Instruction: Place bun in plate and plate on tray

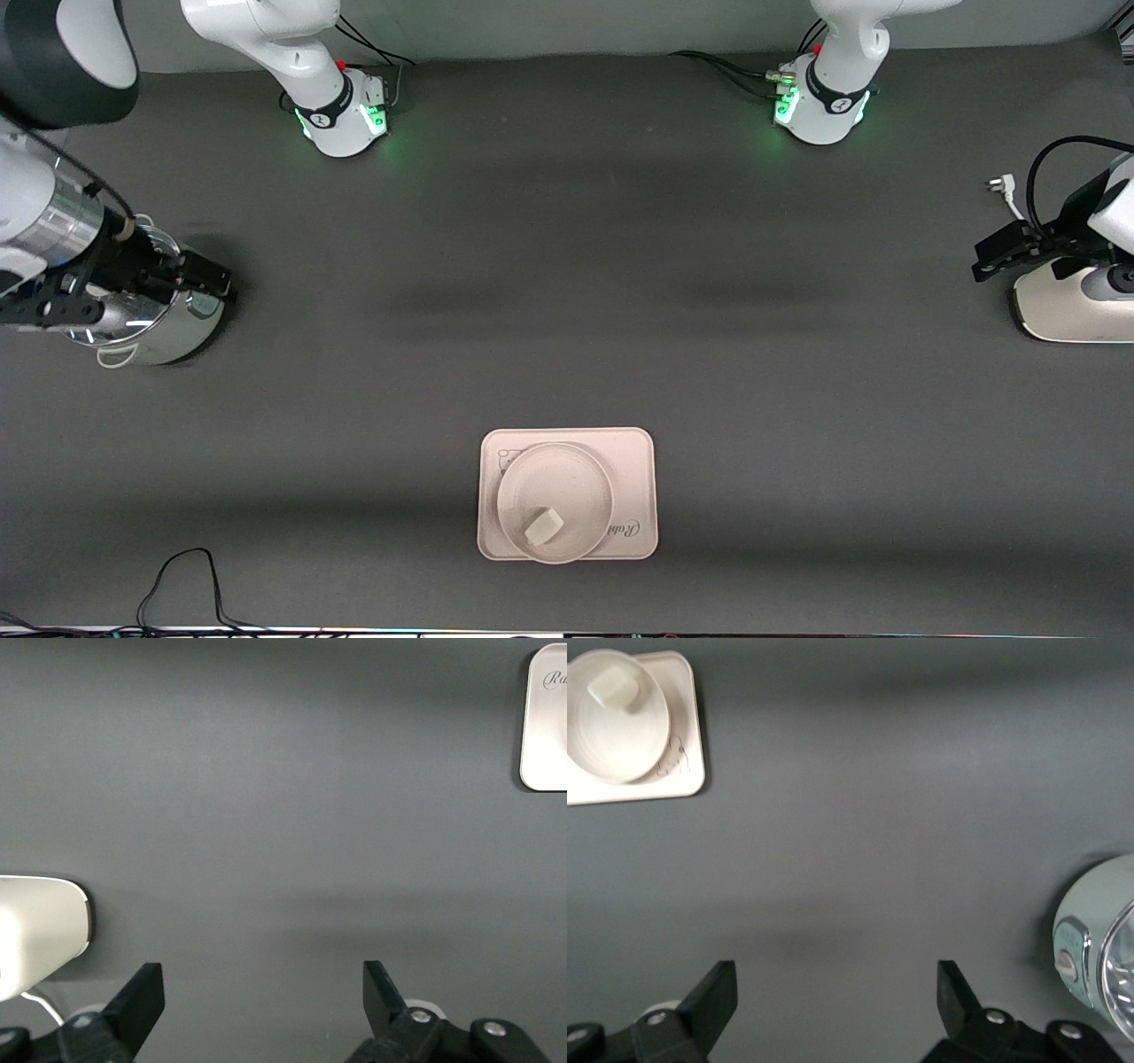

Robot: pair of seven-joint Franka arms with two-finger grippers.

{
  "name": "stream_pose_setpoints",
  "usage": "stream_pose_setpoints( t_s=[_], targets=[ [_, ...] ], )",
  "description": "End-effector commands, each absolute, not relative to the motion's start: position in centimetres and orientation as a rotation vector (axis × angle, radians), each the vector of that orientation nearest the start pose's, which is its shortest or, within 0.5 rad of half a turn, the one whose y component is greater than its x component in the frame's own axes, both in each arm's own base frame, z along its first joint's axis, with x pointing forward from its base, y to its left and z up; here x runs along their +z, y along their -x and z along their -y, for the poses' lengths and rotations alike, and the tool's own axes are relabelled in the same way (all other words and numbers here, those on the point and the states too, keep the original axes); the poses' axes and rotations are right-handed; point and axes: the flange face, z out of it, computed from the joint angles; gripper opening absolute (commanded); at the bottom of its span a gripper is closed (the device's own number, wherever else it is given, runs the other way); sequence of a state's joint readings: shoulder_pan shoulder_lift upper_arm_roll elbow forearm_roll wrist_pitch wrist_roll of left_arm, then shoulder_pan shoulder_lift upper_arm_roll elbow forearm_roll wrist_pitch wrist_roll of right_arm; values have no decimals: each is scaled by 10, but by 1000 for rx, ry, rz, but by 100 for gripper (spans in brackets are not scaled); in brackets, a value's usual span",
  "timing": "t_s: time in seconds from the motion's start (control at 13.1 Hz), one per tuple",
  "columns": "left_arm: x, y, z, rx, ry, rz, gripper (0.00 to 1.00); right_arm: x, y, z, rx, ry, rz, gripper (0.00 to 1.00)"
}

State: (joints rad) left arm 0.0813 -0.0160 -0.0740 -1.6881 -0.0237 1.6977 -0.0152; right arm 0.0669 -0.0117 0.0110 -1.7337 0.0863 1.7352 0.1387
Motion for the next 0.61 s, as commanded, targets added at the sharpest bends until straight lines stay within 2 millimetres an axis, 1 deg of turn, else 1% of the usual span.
stream_pose_setpoints(
  t_s=[0.0, 0.23, 0.38, 0.53],
  targets=[
    [599, -557, 2, -65, 3155, 12, 100, 562, -542, -57, -30, 3082, -65, 100],
    [598, -557, 1, -60, 3158, 15, 100, 562, -543, -57, -26, 3082, -55, 100],
    [598, -557, 2, -58, 3161, 18, 100, 564, -539, -52, -19, 3084, 71, 100],
    [598, -557, 2, -58, 3161, 15, 100, 572, -535, -31, -13, 3081, 19, 100]
  ],
)
